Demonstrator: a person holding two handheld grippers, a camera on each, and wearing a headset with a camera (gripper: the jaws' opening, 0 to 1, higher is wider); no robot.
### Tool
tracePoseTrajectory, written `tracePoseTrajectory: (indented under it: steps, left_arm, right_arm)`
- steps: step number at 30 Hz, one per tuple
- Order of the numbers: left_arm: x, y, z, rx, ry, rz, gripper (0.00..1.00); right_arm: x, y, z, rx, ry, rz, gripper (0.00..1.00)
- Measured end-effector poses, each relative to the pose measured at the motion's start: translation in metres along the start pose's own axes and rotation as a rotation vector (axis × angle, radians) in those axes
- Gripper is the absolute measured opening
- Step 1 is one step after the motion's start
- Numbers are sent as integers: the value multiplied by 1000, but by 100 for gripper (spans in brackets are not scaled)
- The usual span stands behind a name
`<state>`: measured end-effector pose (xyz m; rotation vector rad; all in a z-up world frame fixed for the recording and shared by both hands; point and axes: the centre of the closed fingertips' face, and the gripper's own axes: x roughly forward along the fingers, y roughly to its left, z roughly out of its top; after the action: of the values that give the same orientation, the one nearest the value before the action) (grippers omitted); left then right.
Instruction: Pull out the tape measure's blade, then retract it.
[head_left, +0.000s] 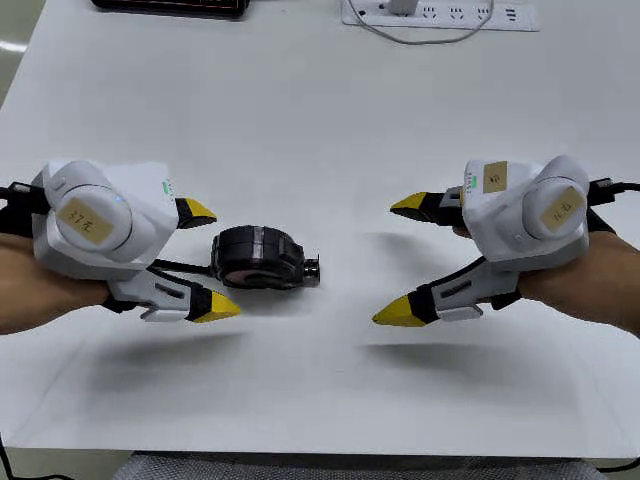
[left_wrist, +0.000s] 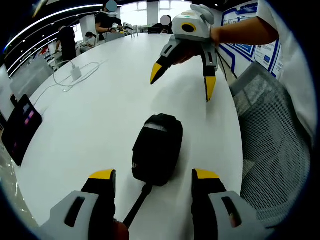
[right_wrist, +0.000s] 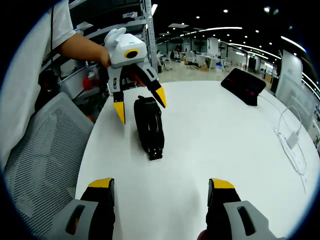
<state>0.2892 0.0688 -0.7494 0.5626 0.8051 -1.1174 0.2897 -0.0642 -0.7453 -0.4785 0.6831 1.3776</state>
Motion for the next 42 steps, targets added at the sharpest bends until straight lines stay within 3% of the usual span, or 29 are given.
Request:
tracePoseTrajectory:
  steps: [24, 42]
  left_arm:
    - [13, -1, 1, 27, 21, -22, 34]
    - [16, 1, -2, 36, 21, -19, 28]
  right_arm:
    - [16, 2, 3, 8, -20, 20, 71]
    - [30, 5, 6, 26, -43, 37, 68]
